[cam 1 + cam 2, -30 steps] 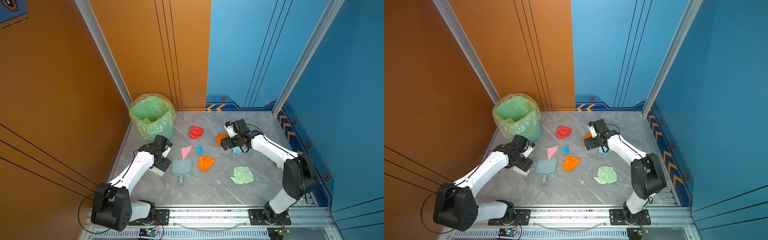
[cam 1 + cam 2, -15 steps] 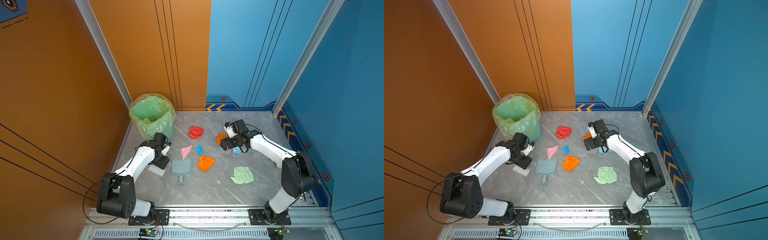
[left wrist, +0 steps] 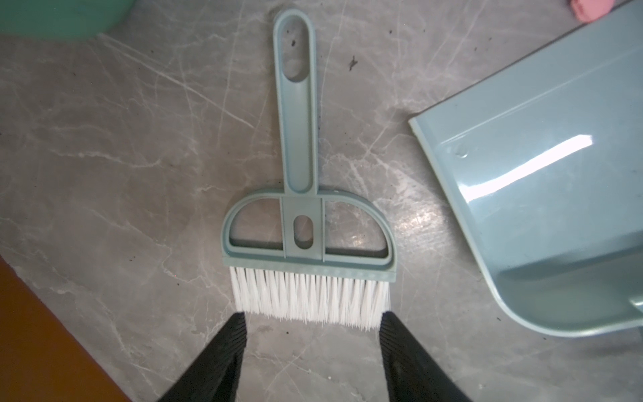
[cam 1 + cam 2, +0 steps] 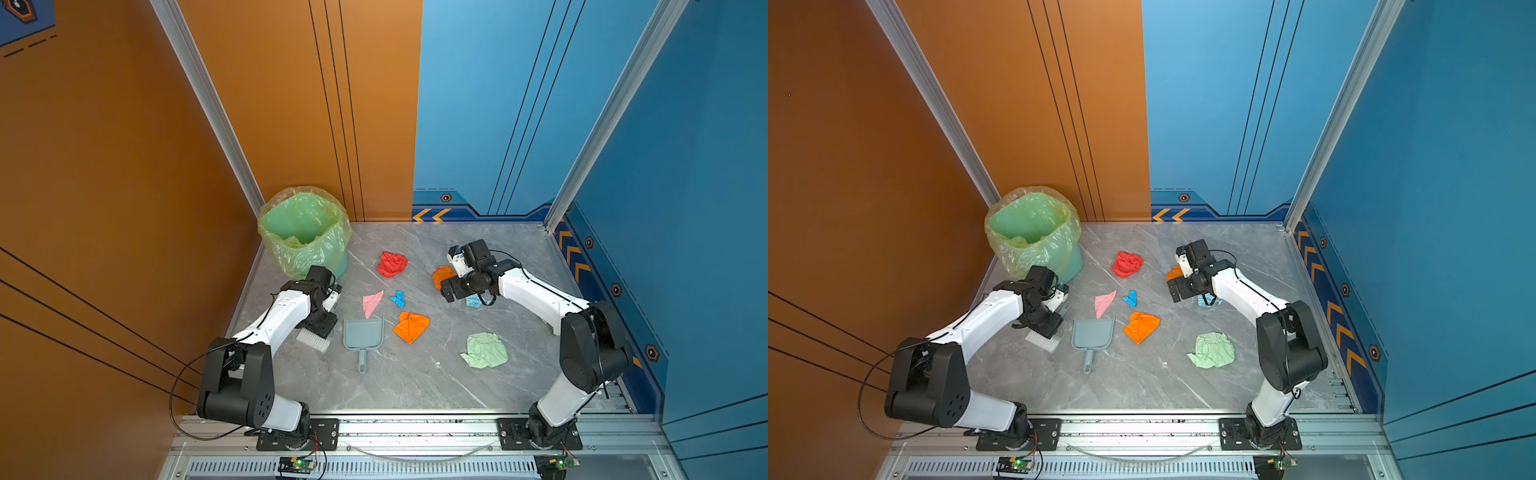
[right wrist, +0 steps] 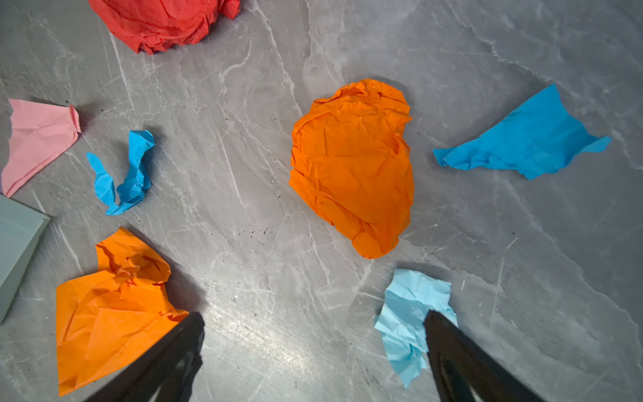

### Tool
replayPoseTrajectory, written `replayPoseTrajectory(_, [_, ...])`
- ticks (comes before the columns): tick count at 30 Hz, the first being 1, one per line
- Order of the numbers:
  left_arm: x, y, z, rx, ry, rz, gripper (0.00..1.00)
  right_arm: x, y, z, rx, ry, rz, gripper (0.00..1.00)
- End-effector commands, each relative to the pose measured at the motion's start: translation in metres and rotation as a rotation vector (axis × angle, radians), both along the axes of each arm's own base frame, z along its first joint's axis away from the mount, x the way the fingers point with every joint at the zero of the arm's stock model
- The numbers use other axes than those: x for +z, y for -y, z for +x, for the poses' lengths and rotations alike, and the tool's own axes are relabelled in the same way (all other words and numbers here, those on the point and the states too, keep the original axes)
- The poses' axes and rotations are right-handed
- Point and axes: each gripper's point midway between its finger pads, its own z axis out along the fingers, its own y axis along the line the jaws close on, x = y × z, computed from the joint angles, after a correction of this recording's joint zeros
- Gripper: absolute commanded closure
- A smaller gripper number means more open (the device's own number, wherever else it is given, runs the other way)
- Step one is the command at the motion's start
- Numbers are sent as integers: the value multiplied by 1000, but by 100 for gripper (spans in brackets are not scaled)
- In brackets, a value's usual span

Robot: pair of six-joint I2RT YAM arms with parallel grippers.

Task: Sweep away the paper scraps from the table
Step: 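Lower the left gripper and close it on the brush handle while the right gripper hovers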

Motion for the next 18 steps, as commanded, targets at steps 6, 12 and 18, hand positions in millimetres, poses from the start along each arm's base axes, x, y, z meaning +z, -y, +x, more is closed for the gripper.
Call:
replayPoseTrajectory(6, [-2, 4, 13, -4, 4, -33, 40, 1, -3, -2, 18, -19, -11, 0])
replayPoseTrajectory(12, [-7, 6, 20, 1, 16, -39, 44, -1, -3, -3, 20, -27, -9, 0])
replayPoseTrajectory(18, [-16, 4, 20, 10, -11, -23, 44, -2, -3, -3, 21, -28, -11, 0])
